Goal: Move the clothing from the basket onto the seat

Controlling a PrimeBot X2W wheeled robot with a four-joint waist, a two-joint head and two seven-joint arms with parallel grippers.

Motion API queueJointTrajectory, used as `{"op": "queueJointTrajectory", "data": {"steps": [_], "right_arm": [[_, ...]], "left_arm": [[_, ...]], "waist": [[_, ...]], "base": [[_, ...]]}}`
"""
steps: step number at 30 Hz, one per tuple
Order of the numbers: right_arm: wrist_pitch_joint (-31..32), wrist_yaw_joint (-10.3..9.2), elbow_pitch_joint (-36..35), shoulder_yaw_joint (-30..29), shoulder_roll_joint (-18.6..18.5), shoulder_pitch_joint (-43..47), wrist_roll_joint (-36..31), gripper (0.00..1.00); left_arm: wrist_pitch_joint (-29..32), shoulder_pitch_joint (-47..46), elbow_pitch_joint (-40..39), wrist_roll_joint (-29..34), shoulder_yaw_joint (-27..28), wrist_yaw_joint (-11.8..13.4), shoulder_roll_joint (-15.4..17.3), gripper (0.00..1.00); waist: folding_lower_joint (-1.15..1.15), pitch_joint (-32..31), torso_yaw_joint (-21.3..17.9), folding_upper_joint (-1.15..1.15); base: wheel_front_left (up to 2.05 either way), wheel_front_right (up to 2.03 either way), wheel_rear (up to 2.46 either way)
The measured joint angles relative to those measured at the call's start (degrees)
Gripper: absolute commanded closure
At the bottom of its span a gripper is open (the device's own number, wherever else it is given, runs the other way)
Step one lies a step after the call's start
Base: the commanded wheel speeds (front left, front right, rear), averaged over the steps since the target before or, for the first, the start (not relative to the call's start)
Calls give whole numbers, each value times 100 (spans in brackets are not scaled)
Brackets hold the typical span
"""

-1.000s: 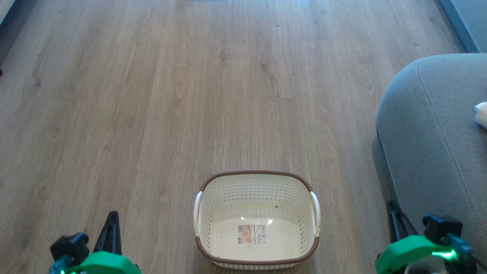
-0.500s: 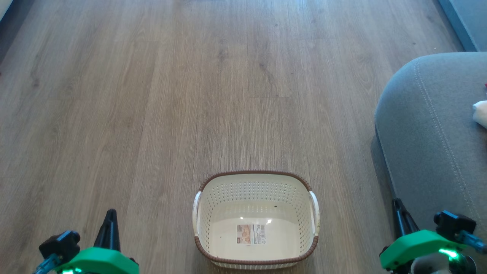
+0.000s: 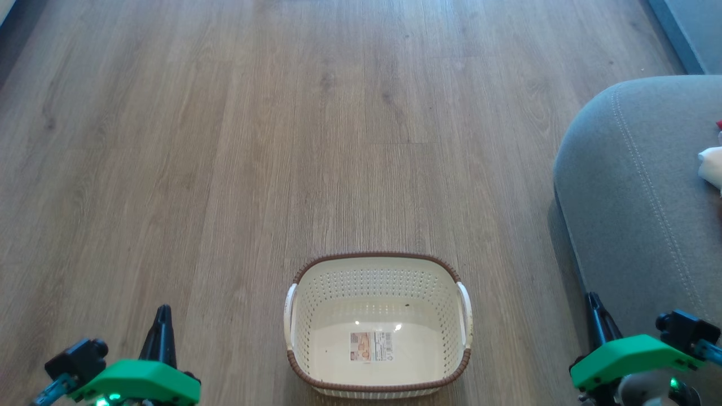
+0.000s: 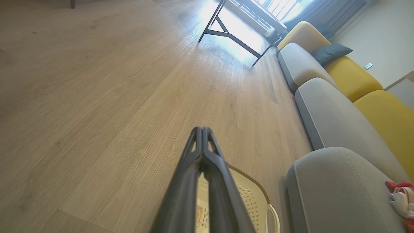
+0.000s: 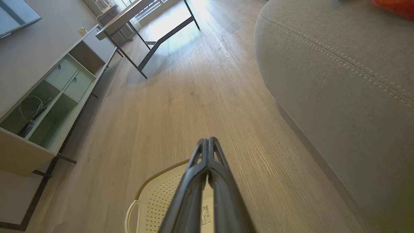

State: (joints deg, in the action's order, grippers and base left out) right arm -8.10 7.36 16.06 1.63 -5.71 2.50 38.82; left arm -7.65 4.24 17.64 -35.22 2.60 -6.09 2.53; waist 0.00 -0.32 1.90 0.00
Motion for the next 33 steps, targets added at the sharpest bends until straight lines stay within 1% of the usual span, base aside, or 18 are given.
{"op": "queueJointTrajectory", "data": {"steps": [25, 27, 33], "right_arm": [[400, 0, -1, -232, 60, -147, 1583, 100], [409, 0, -1, -254, 73, -171, 1705, 100], [528, 0, -1, -313, 81, -237, 2081, 100]], "left_arm": [[409, -235, -51, -1658, 45, -4, 0, 100], [416, -238, -52, -1791, 51, -46, 0, 100], [519, -261, -55, -2192, 69, -46, 0, 100]], "waist": [[0, 15, -56, 0], [0, 16, -61, 0], [0, 20, -74, 0]], "base": [[0, 0, 0], [0, 0, 0], [0, 0, 0]]}}
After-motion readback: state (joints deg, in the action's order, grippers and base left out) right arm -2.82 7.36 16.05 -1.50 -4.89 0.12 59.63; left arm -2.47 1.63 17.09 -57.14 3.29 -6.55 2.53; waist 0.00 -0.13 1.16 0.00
